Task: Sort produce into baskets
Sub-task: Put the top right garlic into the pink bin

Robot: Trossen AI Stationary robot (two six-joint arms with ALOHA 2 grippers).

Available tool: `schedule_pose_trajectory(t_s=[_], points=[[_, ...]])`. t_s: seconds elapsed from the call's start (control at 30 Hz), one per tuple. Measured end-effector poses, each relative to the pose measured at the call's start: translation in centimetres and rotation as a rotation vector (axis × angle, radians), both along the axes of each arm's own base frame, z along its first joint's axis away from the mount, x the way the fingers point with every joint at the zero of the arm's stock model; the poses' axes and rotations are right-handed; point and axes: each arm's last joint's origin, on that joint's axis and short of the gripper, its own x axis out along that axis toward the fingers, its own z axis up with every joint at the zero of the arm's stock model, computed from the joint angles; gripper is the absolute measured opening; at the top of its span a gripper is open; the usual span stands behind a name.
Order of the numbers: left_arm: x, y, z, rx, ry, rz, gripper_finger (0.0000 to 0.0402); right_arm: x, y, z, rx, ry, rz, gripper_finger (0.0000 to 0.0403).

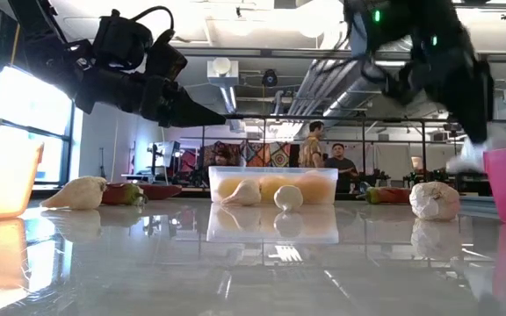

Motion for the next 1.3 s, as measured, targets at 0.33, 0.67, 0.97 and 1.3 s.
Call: schedule_pose_trajectory(t_s=[0.33,0.67,0.97,1.3], points=[[0.0,0.0,0.0,-0.043,0.0,0.01,0.0,0.4,6.4,6.4,-0.105,-0.15,0.08,0.0155],[0.0,0.0,-0.1,-0.062,0.008,0.014,0.0,-3.1,13.2,4.8,-0.013,-0.004,-0.073,0.0155],[-0.1,0.0,-0.3,-0.075,0.023,0.017,0.0,-4.5,12.9,-1.4,-0.009,0.088,-0.144,0.0155],[-0.1,0.0,-0.3,-0.065,0.021,0.014,0.0,-3.8,11.1,-4.2,0.01,0.036,-0.187,0.0158]])
